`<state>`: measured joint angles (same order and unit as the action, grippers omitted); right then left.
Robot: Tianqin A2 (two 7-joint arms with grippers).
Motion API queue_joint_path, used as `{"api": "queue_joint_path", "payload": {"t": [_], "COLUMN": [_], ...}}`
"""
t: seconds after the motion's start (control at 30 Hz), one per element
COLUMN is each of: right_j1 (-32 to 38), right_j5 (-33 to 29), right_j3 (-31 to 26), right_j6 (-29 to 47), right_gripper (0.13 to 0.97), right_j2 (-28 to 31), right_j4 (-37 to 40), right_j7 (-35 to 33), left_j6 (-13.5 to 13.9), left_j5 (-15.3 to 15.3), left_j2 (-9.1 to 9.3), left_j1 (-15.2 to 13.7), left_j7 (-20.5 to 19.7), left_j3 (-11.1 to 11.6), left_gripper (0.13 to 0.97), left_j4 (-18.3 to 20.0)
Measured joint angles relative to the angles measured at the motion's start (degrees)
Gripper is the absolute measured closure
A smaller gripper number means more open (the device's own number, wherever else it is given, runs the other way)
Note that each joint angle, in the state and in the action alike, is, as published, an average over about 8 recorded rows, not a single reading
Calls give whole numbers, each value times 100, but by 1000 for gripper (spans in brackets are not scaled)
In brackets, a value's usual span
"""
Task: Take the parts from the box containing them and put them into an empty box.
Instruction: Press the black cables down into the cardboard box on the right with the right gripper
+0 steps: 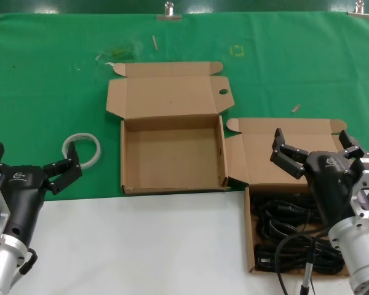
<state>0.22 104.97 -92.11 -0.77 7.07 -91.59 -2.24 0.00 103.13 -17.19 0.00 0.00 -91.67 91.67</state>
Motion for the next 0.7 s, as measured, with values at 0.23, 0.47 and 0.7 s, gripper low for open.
{"api": "queue_joint_path", "payload": {"t": [0.23,0.47,0.7], "right_j1": [0,0,0], "right_j5": [0,0,0], "right_j3": [0,0,0], "right_j6": [0,0,0], "right_gripper": [129,129,129], "right_j2": [0,0,0], "right_j4": [0,0,0], "right_j7": [0,0,0], "left_j6": [0,0,0], "left_j5": [0,0,0], "left_j2": [0,0,0], "left_j1": [0,0,0], "left_j7": [0,0,0], "left_j3": [0,0,0], "left_gripper": [132,132,132], "left_j4": [0,0,0]}}
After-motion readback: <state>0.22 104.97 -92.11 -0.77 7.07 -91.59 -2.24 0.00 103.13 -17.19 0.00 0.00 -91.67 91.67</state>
